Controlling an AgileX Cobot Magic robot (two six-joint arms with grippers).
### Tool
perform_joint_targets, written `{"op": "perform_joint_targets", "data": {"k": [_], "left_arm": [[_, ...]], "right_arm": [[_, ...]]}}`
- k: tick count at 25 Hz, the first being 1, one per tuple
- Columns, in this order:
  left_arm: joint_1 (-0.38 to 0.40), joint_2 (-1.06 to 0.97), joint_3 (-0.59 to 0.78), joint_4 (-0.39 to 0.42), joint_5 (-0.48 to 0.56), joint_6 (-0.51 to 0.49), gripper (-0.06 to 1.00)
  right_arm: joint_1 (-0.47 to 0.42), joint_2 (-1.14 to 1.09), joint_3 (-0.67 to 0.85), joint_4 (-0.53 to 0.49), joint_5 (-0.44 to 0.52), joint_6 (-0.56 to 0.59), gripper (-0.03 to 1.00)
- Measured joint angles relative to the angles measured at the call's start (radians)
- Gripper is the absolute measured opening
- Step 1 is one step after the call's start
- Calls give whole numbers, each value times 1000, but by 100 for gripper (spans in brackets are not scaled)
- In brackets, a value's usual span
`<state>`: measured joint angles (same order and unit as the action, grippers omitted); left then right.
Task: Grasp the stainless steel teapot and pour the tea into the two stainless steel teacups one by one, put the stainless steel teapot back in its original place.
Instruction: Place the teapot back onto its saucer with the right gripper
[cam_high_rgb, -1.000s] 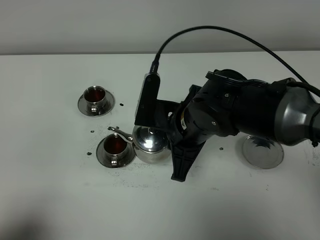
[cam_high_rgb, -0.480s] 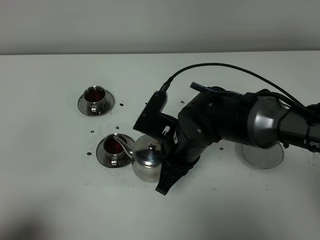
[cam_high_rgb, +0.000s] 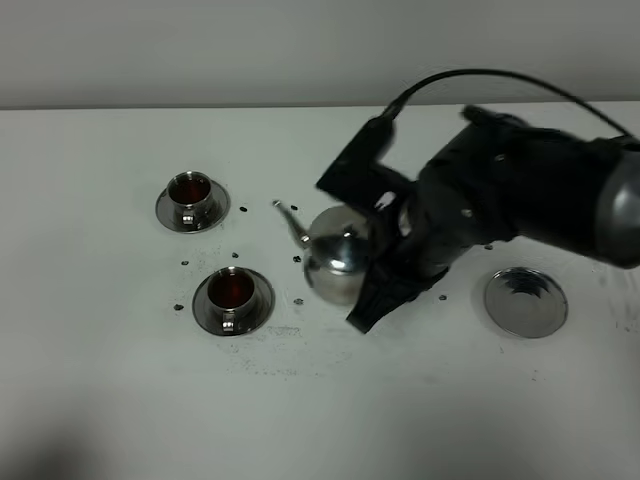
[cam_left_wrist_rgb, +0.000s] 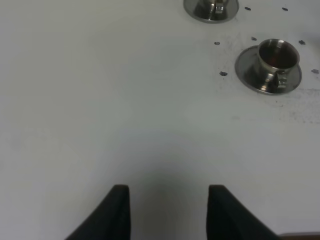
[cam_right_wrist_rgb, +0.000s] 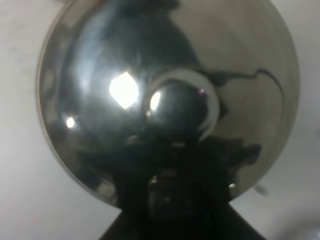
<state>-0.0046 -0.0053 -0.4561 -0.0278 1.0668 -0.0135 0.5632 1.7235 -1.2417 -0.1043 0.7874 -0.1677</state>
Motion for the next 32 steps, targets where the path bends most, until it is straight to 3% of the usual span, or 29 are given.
{"op": "perform_joint_targets", "data": {"k": [8, 12, 20, 32], "left_arm": [[0, 0, 0, 0, 0, 0, 37], [0, 0, 0, 0, 0, 0, 37], [0, 0, 0, 0, 0, 0, 37], [0, 0, 0, 0, 0, 0, 37]], "right_arm": [[-313, -148, 162, -47, 4, 109, 22], [-403, -148, 196, -15, -15, 115, 22], [-457, -146, 315, 33, -109, 114, 22], [-458, -112, 349, 62, -129, 113, 22]]}}
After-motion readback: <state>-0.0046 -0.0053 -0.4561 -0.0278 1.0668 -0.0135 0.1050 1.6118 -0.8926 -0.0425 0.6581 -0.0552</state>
